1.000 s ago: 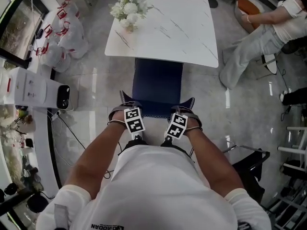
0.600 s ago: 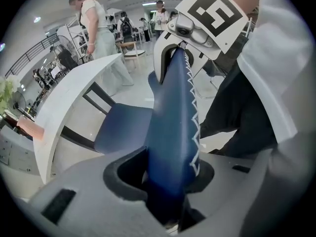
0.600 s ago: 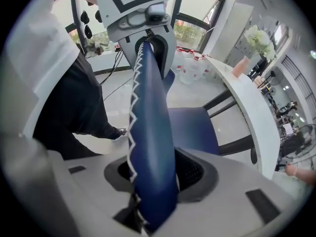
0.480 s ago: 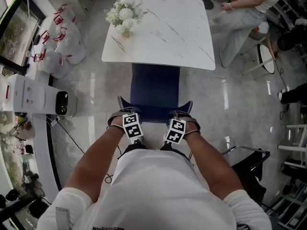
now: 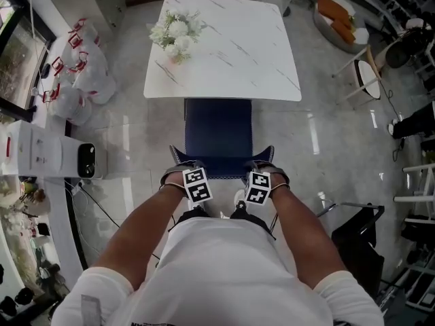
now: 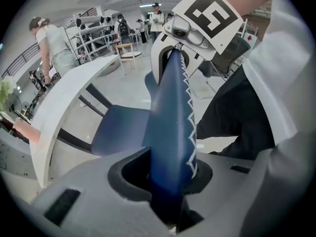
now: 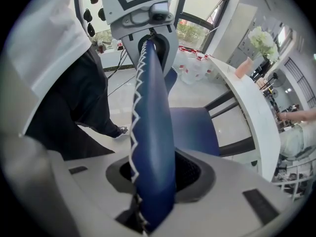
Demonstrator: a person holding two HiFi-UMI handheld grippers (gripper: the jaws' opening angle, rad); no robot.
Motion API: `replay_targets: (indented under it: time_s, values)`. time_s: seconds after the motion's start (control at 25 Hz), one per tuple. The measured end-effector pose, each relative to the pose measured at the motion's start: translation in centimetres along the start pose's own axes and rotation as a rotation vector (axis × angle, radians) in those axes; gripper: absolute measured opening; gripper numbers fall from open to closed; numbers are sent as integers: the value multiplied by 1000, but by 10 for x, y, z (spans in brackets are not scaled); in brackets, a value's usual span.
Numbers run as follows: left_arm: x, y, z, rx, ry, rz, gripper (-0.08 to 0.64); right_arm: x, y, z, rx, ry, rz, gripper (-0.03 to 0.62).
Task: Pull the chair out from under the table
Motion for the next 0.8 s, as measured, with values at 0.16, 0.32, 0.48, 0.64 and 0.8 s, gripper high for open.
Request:
replay_targets:
  time_s: [0.16,0.32,0.48,0.64,0.8]
  values:
    - [-1,-1,1,0,-19,-7,109,-1,-1,-2,4,10,3,138]
    - [-1,-3,0,8,-31,-9,109,-4,1,-1,23,21,7,141]
    - [0,-1,-12,9,-30,-10,110,-5,1,11,32,36,2,146]
    - [2,1,-24,11,-48,-12,112,-5,3,24,27,47,2,146]
    - [4,9,-47,11,-33,9,112,-5,4,47,21,44,0,141]
Point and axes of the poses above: the fingertips, and each gripper's own axes: x forward along the fingers, z to its left, y out of its underside, the point moved 3 cm from there along -x, backward along the fingers, and after that the axes turned 7 degrees about -z, right-handed, at the moved point
